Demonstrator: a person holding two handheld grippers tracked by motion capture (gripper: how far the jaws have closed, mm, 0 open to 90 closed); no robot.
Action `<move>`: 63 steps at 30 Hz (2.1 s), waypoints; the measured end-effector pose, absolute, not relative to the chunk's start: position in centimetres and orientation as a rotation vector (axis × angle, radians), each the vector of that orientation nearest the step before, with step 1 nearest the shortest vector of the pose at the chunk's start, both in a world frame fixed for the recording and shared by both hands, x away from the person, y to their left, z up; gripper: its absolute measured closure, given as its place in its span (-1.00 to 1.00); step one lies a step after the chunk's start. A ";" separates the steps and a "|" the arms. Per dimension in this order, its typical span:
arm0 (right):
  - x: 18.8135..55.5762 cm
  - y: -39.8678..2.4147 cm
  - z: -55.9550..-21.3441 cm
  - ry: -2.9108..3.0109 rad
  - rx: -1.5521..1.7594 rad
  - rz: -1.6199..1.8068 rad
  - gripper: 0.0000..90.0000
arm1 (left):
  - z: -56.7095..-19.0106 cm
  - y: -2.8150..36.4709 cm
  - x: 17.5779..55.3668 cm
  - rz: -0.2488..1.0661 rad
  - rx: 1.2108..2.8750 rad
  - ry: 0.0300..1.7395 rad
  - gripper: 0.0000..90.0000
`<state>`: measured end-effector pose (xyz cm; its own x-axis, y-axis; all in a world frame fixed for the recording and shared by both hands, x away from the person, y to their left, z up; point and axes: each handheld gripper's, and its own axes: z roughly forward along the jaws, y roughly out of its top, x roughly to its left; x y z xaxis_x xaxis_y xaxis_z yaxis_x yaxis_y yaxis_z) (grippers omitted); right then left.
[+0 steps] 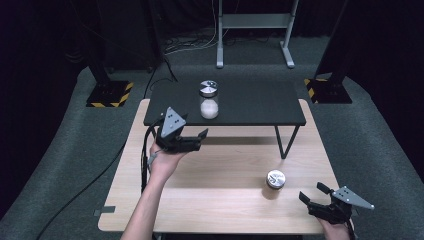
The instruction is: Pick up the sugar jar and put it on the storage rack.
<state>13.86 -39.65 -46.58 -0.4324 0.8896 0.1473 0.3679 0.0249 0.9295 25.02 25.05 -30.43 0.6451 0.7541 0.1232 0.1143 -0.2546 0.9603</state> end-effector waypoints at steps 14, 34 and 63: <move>13.7 -39.5 -46.5 1.821 1.277 1.391 -0.75 | -40.9 29.0 19.1 0.717 1.767 0.733 -0.64; 14.5 -39.6 -46.3 1.869 1.247 1.384 -0.79 | -47.0 29.6 17.0 0.756 1.835 0.879 -0.65; 15.6 -39.9 -46.0 1.922 1.231 1.370 -0.77 | -46.8 30.2 17.6 0.699 1.832 0.929 -0.68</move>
<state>15.63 -39.89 -46.01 -0.4834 0.8677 0.1157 0.3926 0.0967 0.9146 17.63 30.16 -46.78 0.5510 0.8314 0.0720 0.2988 -0.2771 0.9132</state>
